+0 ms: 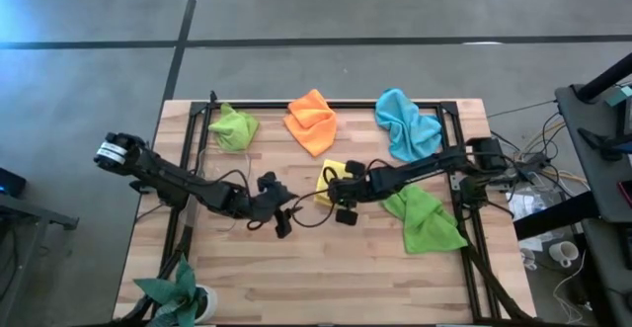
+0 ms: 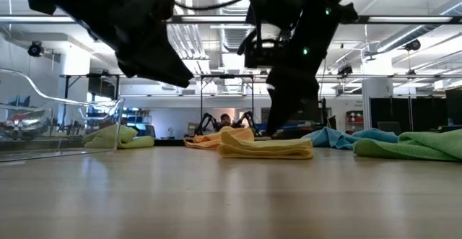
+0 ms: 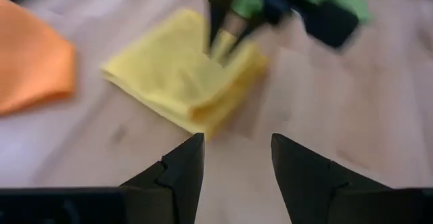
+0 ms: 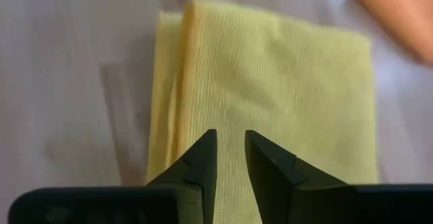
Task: Fold microfiber towels
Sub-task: Fold the yellow microfiber towel on the table
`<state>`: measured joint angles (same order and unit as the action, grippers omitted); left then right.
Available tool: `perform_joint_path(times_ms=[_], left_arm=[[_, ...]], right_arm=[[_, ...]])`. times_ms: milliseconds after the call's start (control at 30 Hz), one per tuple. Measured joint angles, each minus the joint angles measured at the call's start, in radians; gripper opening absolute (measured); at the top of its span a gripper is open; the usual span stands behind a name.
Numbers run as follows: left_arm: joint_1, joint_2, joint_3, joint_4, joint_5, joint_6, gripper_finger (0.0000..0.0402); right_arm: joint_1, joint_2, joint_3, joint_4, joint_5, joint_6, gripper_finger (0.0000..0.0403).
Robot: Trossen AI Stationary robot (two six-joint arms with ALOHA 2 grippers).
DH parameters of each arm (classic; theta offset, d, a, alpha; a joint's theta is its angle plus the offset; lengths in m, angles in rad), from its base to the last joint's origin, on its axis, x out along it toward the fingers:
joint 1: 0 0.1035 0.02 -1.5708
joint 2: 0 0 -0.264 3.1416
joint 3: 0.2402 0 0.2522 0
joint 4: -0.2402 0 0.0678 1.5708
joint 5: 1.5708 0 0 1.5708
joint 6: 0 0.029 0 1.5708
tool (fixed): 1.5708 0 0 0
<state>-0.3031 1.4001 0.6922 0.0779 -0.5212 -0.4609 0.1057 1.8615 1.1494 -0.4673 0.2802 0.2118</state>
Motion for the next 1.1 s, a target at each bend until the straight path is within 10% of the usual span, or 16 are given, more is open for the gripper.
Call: perform_joint_path(times_ms=[733,1100], left_arm=[[0.000,0.139,-0.071,0.159,-0.008,0.005,0.0157],[0.000,0.136,-0.066,0.160,-0.006,0.029,0.0157]], right_arm=[[0.053,0.048,0.009,0.015,-0.018,0.017,0.0151],[0.053,0.072,0.009,0.033,-0.018,0.017,0.0099]])
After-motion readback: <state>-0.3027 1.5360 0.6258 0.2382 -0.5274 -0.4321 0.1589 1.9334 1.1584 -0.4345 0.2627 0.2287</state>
